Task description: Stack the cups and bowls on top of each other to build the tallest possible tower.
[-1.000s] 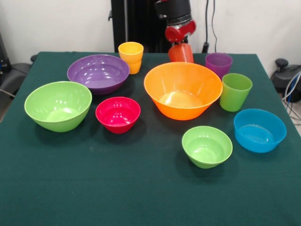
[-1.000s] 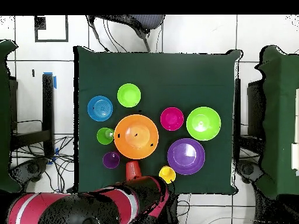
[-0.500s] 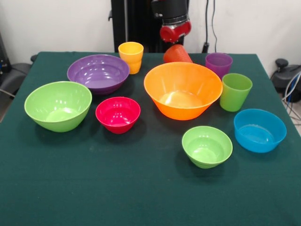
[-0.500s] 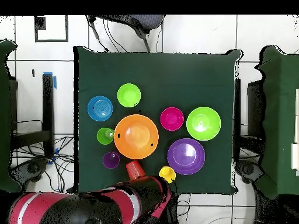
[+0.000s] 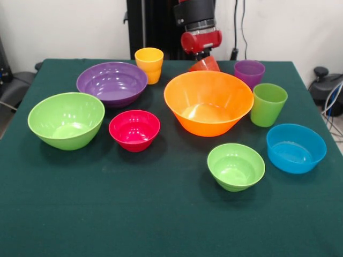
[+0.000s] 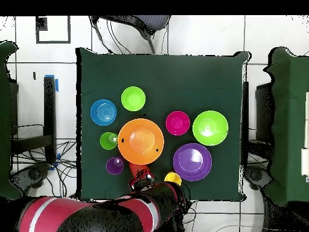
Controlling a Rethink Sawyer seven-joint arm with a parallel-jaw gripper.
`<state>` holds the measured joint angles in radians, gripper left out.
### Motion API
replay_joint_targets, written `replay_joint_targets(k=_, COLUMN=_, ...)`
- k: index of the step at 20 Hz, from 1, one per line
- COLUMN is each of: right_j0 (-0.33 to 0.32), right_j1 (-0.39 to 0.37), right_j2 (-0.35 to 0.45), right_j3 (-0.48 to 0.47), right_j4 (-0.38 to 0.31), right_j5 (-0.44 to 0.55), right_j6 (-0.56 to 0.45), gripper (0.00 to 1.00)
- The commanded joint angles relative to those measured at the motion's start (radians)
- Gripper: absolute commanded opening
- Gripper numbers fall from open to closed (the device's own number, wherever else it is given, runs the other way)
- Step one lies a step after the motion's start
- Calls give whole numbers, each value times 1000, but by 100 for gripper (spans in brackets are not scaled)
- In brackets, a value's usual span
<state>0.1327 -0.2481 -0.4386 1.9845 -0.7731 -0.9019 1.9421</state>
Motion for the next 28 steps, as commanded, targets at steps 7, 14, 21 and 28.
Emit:
replay_joint_targets(k=7, right_j0=-81, right_j1=-97, right_j2=144, right_j3=-4, right_j4=-24, right_j5=-95, right_j6=143, gripper=0)
replay_joint_targets(k=14, right_j0=-82, right_j1=-98, right_j2=153, right_j3=-14, right_j4=-13, right_j5=-46, right_j6=133, gripper=0)
replay_joint_targets(k=21, right_j0=-25, right_j1=-133, right_j2=176, right_j3=-83, right_j4=-80, right_j5=268, right_j6=141, gripper=0)
replay_joint_targets(k=28, right_j0=-26, right_j1=-134, right_j2=186, right_j3=-96, right_j4=-28, right_j5=308, right_j6=111, gripper=0)
